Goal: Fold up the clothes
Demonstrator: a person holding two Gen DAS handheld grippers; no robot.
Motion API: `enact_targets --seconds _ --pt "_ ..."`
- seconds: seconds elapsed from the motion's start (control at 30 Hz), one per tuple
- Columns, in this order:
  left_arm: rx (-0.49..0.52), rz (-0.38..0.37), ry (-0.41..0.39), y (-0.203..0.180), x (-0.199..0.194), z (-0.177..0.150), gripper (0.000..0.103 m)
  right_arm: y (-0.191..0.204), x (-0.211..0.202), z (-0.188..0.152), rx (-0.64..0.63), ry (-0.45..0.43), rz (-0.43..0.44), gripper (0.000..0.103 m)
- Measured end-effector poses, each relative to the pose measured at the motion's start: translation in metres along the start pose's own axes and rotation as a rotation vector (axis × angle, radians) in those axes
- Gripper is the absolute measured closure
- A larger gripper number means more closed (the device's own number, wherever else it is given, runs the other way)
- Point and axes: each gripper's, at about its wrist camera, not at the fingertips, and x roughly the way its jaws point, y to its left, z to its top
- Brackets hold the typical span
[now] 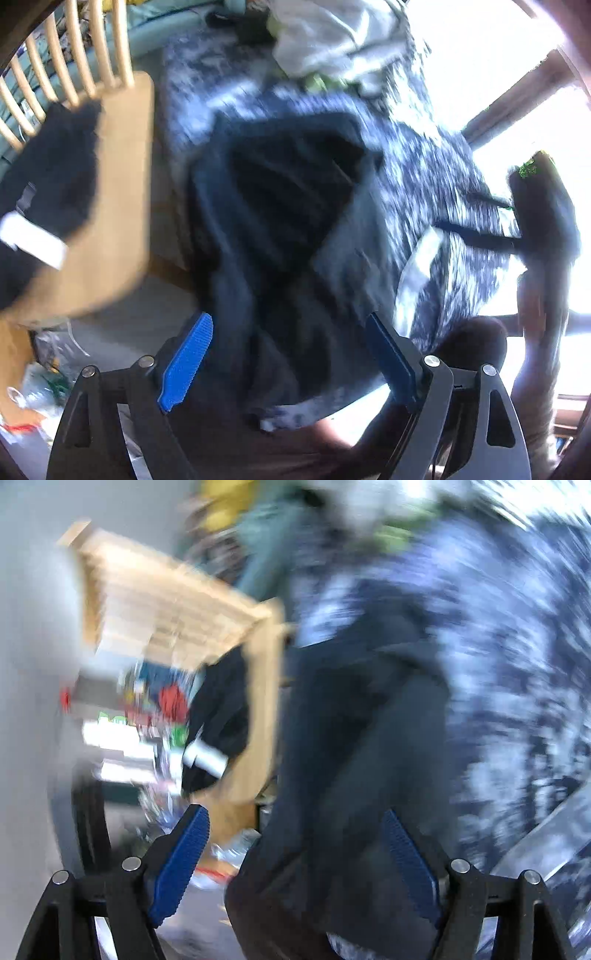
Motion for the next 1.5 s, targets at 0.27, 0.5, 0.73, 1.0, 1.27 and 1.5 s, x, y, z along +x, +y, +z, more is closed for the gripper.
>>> enact_targets --seconds 0.27,0.5,0.73,1.0,1.27,1.5 --pt "0.626 0.482 -0.127 -0.115 0.037 -0.052 0.016 -0.063 0.019 0.054 0.267 -0.025 0.135 0.027" --pt "0.988 0.588 -0.120 -0.146 0.066 -0.090 0.016 -0.065 0.054 0.075 0.354 0.032 0.059 0.028" --pt "1.184 0.728 -0.159 -0.135 0.102 -0.098 0.016 -0.085 0.064 0.087 0.484 0.073 0.047 0.050" --pt "1.342 0.736 -0.179 -0.130 0.088 -0.123 0.022 -0.102 0.061 0.086 0.566 0.070 0.078 0.071" --pt "1.325 0.632 -0.148 -0.147 0.092 -0.158 0.022 -0.091 0.060 0.090 0.523 0.070 0.021 0.072" --pt "1.210 0.565 -0.083 -0.138 0.108 -0.129 0.069 -0.084 0.056 0.094 0.503 0.061 -0.004 0.088"
